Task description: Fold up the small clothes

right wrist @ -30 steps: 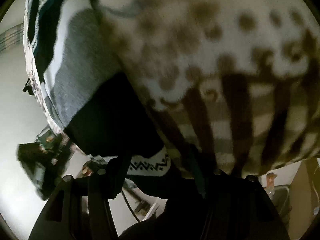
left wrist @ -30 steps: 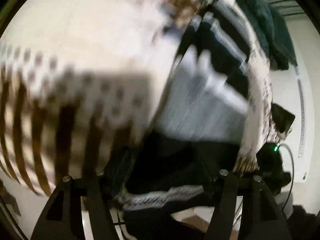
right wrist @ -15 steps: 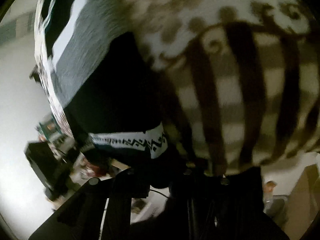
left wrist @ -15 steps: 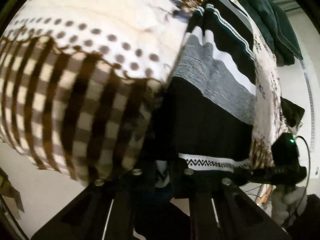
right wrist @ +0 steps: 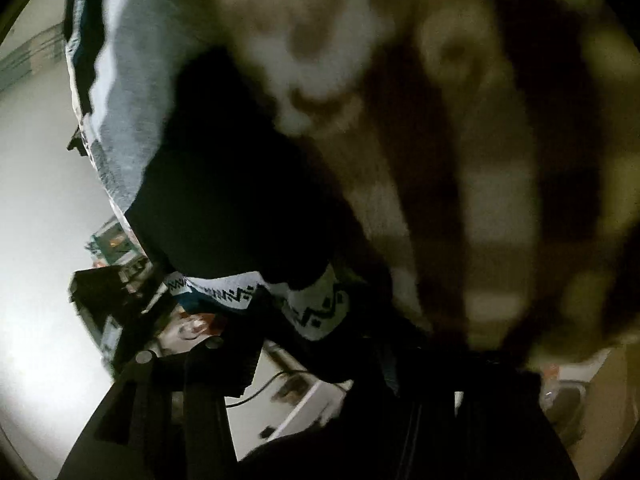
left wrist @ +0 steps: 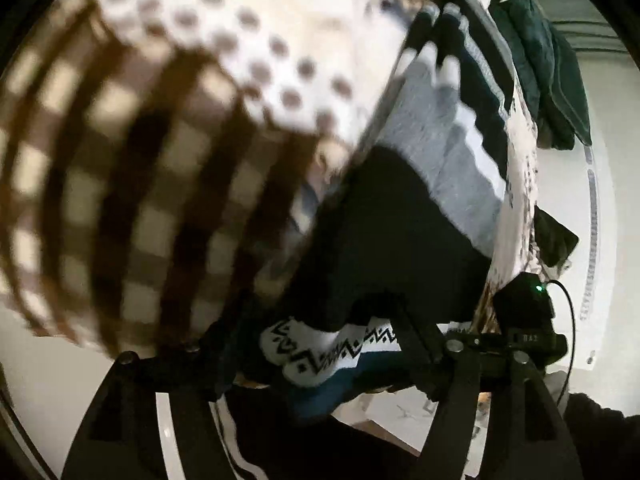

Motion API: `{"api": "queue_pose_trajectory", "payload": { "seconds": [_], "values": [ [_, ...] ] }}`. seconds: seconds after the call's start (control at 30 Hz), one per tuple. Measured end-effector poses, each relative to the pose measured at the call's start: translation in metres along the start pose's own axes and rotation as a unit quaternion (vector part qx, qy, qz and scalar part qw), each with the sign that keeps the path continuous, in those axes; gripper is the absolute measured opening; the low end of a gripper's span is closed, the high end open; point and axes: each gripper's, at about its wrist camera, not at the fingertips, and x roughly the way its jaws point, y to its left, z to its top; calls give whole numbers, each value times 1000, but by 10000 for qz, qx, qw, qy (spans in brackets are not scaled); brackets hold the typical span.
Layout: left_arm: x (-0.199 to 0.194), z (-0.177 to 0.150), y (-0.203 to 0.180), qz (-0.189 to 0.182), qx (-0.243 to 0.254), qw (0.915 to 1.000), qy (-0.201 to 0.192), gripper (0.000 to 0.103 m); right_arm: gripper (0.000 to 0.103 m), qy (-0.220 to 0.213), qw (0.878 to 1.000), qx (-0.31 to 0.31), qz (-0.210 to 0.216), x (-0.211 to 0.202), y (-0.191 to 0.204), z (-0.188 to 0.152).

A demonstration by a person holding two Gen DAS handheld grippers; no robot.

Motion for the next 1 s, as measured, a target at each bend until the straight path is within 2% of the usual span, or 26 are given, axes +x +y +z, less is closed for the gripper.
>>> {"api": "queue_pose_trajectory", "payload": {
  "seconds": [0.13,0.17,0.2,0.23,0.3,0.47,0.6,0.73,0.83,1.0],
  "values": [
    [1,-1,-13,64,114,9998,-131,67,55,22,9989,311,356,22,9,4],
    [-1,-3,-17,180,168,9996,-162,64,51,-46,9989,302,346,27,12,3],
    [-1,-6,-20,266,220,9992,-187,38,36,-101,9990,269,352,24,13,0],
    [-2,-8,-25,418,279,9985,-215,23,24,-139,9991,189,351,24,19,-4],
    [-7,-13,-35,509,341,9977,-290,15,19,-222,9992,126,314,22,26,-11],
    [-29,-21,-67,779,605,9939,-490,12,16,-415,9984,-145,354,5,51,-32],
    [-40,-22,-108,1356,959,9845,-567,12,14,-648,9967,-397,272,-27,71,-44],
    [-43,-18,-141,1765,1363,9728,-627,12,14,-1058,9902,-863,-308,-68,104,-47],
    [-46,-14,-156,1742,1529,9705,-666,12,14,-1289,9847,-959,-675,-96,121,-45],
    [-61,-4,-163,1304,1199,9818,-692,12,13,-1462,9832,-936,-571,-130,122,-50]
  ]
}}
